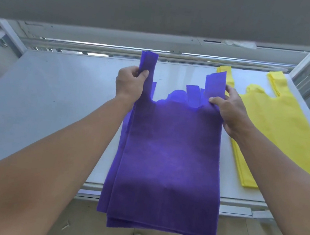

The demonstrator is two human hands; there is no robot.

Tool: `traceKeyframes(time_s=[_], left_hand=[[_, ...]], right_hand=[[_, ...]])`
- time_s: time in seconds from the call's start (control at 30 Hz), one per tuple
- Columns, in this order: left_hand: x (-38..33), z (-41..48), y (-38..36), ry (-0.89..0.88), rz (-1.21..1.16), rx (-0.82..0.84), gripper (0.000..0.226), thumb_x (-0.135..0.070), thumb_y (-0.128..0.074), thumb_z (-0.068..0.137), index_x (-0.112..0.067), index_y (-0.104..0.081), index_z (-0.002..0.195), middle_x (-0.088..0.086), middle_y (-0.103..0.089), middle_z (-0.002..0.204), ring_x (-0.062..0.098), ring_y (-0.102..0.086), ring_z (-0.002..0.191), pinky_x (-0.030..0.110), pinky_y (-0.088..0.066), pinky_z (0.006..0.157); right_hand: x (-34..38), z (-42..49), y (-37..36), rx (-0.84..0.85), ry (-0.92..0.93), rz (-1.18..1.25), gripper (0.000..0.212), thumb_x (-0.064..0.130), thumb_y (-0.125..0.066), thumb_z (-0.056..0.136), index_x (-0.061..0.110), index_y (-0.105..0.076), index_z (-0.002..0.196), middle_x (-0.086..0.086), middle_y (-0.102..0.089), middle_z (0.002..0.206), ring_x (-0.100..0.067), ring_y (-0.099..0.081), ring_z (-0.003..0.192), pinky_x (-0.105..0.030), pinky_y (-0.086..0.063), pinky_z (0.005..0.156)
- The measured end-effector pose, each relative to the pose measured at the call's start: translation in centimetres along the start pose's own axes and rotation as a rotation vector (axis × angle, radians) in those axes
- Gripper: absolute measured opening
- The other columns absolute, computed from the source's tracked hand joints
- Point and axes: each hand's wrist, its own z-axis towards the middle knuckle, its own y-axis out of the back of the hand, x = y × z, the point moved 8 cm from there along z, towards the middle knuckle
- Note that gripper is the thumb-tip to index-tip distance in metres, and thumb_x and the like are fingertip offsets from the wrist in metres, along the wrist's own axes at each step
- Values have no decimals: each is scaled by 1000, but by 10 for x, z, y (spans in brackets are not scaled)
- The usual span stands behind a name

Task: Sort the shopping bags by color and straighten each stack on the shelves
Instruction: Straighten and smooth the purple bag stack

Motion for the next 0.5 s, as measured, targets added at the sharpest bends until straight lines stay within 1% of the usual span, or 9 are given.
traceKeyframes(time_s=[0.07, 0.13, 0.2, 0.27, 0.33, 0.37, 0.4, 0.43, 0.5], left_hand=[[18, 3, -12, 103, 141, 44, 15, -26, -72, 90, -12, -74, 92, 1, -70, 88, 19, -64, 82, 36, -55, 80], [33, 0, -18, 186, 257, 86, 9, -21, -75, 90, -16, -69, 94, 2, -67, 102, 22, -65, 95, 32, -55, 87], [36, -3, -24, 141, 406, 111, 17, -19, -76, 89, -14, -69, 104, 6, -65, 121, 25, -63, 111, 31, -52, 90], [31, -6, -32, 47, 618, 135, 38, -22, -76, 91, -8, -65, 126, 14, -55, 136, 31, -56, 124, 36, -49, 95], [29, -7, -36, 49, 708, 123, 47, -23, -75, 93, -6, -60, 134, 17, -52, 138, 35, -54, 127, 40, -48, 97], [29, -5, -36, 90, 704, 112, 47, -21, -76, 92, -5, -59, 133, 18, -53, 137, 36, -55, 126, 39, -49, 94], [30, -3, -36, 131, 689, 101, 45, -17, -77, 90, -4, -59, 129, 17, -57, 135, 36, -58, 124, 39, -50, 92], [31, -1, -36, 177, 673, 106, 41, -14, -76, 89, -5, -59, 125, 16, -61, 131, 36, -61, 121, 38, -51, 90], [31, 3, -37, 256, 643, 150, 33, -10, -74, 86, -9, -59, 116, 13, -66, 125, 36, -64, 117, 39, -54, 91]], right_hand=[[-11, 4, 1, -23, -47, -202, 76, 13, -67, 88, 21, -35, 156, 0, -74, 118, -24, -74, 102, -43, -58, 96], [-12, 8, 4, -57, -35, -405, 79, 18, -70, 91, 17, -29, 159, 2, -69, 117, -23, -68, 107, -38, -55, 93], [-7, 11, 5, -75, 21, -596, 81, 27, -75, 91, 13, -31, 158, 0, -63, 122, -23, -60, 116, -32, -46, 92], [-4, 15, 6, -86, 34, -756, 79, 36, -81, 87, 5, -41, 148, -8, -58, 130, -27, -56, 121, -30, -42, 89], [-3, 16, 8, -83, -18, -857, 54, 42, -84, 84, 5, -58, 112, -5, -59, 105, -25, -57, 99, -31, -41, 71], [-3, 17, 9, -75, -50, -881, 46, 43, -84, 83, 8, -55, 89, -3, -54, 87, -24, -53, 82, -32, -36, 60], [-2, 17, 8, -64, -84, -887, 49, 42, -85, 83, 11, -47, 75, -2, -47, 74, -22, -47, 69, -34, -30, 54], [-1, 17, 9, -58, -112, -876, 54, 40, -86, 82, 13, -42, 69, -2, -41, 69, -20, -40, 62, -34, -26, 51], [0, 19, 9, -58, -153, -810, 54, 36, -90, 78, 14, -41, 68, -2, -40, 69, -20, -38, 60, -34, -27, 51]])
